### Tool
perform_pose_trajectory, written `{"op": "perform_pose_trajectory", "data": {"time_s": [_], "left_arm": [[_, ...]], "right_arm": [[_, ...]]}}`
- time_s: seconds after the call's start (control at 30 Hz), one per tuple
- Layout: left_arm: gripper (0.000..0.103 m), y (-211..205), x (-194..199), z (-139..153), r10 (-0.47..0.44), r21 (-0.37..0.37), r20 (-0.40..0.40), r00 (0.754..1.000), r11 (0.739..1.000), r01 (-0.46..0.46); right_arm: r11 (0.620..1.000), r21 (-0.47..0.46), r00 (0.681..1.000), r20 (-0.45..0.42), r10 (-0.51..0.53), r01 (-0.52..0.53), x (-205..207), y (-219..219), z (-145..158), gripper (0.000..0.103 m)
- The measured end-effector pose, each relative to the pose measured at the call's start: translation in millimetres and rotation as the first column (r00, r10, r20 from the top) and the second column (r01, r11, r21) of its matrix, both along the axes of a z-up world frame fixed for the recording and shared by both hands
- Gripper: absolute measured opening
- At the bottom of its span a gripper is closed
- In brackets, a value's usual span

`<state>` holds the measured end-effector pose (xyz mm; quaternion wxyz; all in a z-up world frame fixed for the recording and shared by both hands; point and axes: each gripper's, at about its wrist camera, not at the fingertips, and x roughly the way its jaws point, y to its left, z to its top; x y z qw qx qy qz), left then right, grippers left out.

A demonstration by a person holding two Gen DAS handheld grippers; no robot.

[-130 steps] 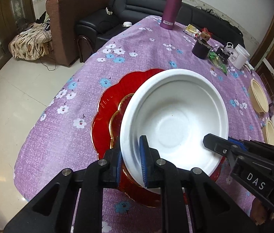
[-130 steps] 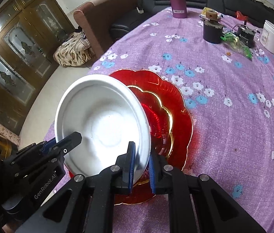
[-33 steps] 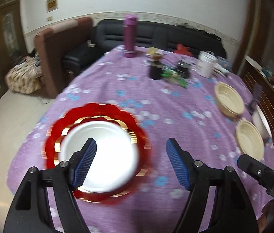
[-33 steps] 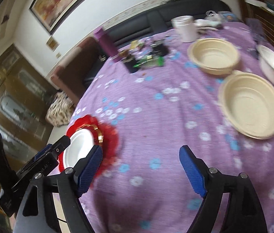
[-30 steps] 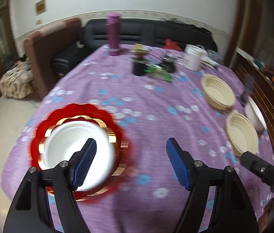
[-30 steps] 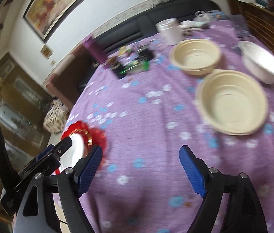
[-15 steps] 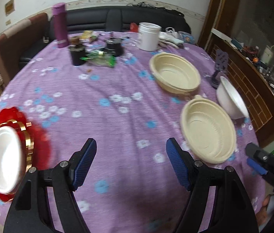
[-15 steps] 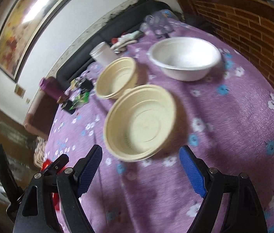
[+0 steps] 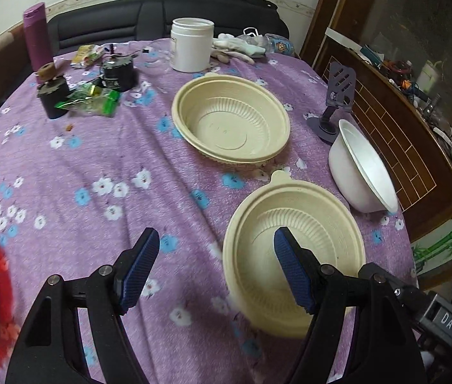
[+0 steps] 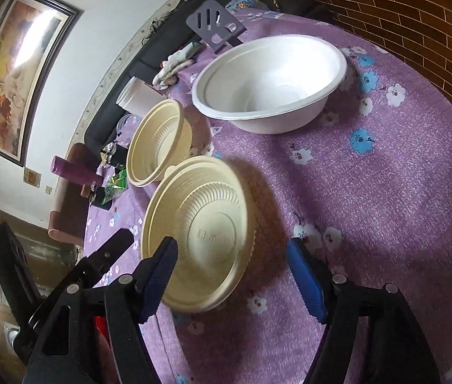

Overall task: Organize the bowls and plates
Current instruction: 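Move the left tool to the large beige plastic bowl, then grasp the large beige bowl rim with the left tool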

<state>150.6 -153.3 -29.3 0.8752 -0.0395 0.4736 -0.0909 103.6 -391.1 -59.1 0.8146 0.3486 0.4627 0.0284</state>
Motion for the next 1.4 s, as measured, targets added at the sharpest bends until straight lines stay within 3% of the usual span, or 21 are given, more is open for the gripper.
{"op": "perform_pose_trajectory", "data": {"time_s": [0.37,0.5,0.7,0.87,0.93,1.03,1.4], "left_arm": [[0.073,-9,5,-21,-0.019,0.039,-0.004,1.000,0.999,0.020],[0.072,-7,5,-25,-0.017,0.043,-0.002,1.000,0.999,0.017],[0.058,-7,7,-31,-0.025,0.060,-0.009,1.000,0.998,0.025],[0.036,-11,5,-32,-0.060,0.058,-0.006,0.998,0.997,0.060],[0.019,-15,2,-30,-0.084,0.067,-0.006,0.996,0.994,0.084],[0.012,-17,-2,-29,-0.095,0.083,0.001,0.996,0.992,0.094],[0.011,-15,-18,-16,-0.101,0.098,0.040,0.994,0.991,0.096]], "right_arm": [[0.999,-0.044,0.999,-0.049,0.006,-0.009,13,13,-18,0.045],[0.998,-0.057,0.998,-0.066,-0.002,-0.002,13,17,-24,0.043],[0.996,-0.090,0.997,-0.081,-0.011,0.004,14,21,-27,0.031],[0.994,-0.111,0.997,-0.074,0.001,-0.010,17,29,-25,0.018],[0.991,-0.133,0.998,-0.069,0.008,-0.017,17,33,-22,0.018],[0.989,-0.144,0.998,-0.063,0.018,-0.027,14,37,-19,0.017],[0.988,-0.148,0.999,-0.039,0.027,-0.033,0,38,-11,0.014]]}}
